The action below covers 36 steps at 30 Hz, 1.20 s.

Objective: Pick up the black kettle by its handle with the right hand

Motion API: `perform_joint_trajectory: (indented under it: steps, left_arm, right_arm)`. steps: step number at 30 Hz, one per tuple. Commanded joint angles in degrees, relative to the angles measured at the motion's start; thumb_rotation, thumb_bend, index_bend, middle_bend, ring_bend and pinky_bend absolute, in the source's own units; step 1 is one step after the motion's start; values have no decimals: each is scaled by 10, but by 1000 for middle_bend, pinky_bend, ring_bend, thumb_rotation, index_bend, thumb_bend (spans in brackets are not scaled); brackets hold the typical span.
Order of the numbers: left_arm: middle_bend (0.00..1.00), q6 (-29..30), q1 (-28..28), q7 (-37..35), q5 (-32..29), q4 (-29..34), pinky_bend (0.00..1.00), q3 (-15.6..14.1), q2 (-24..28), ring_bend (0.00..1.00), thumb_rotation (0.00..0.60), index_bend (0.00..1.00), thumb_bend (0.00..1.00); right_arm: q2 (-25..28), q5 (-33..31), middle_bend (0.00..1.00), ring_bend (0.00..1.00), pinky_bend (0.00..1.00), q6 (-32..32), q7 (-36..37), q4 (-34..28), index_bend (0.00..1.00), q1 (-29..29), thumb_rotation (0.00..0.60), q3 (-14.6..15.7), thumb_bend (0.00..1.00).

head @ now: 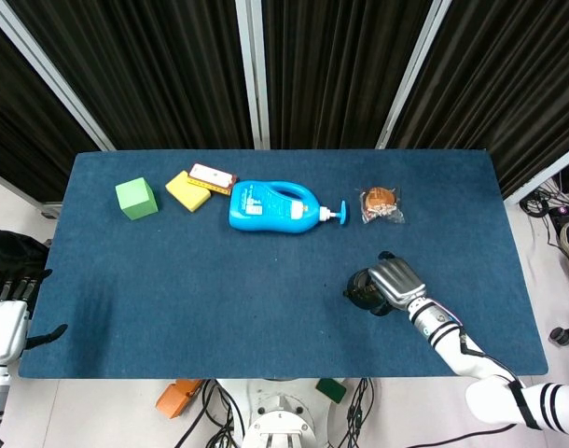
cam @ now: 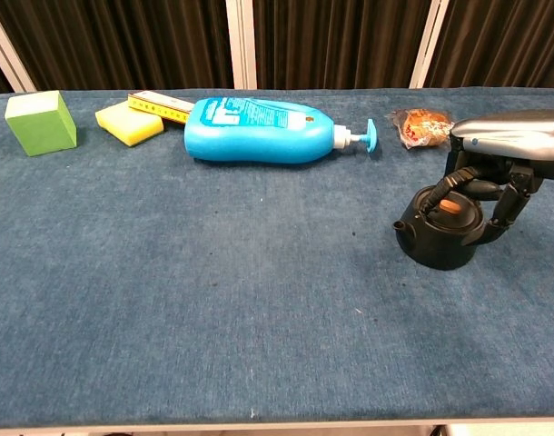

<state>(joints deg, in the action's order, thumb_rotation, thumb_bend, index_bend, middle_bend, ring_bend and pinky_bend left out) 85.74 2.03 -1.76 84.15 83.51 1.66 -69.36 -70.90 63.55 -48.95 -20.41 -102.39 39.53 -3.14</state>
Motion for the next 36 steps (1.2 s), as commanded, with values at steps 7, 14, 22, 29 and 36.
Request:
perform_joint_trajectory:
  steps: [7,14,22,29,36]
  left_arm:
    - [162,-3,2,0,1,-1,0,-1,-2,88,600,171,17]
    - [162,-6,4,0,2,1,0,0,-3,88,600,171,17]
    - [162,-7,6,2,1,4,0,1,-3,88,600,171,17]
    - [162,-8,8,8,1,9,0,3,0,88,600,171,17]
    - [162,-6,10,14,3,16,0,5,4,88,600,171,17]
  right_arm:
    - [-3,29,986,1000,269,-6,22,11,1000,-2,600,0,173]
    - [-4,51,1000,1000,283,-18,43,20,1000,-6,523,-4,54]
    - [6,79,1000,1000,288,-30,78,23,1000,-12,279,-10,0]
    - [5,120,1000,1000,378,-81,108,23,1000,-29,261,-22,156]
    - [11,148,1000,1000,457,-110,140,19,1000,-41,250,-29,438]
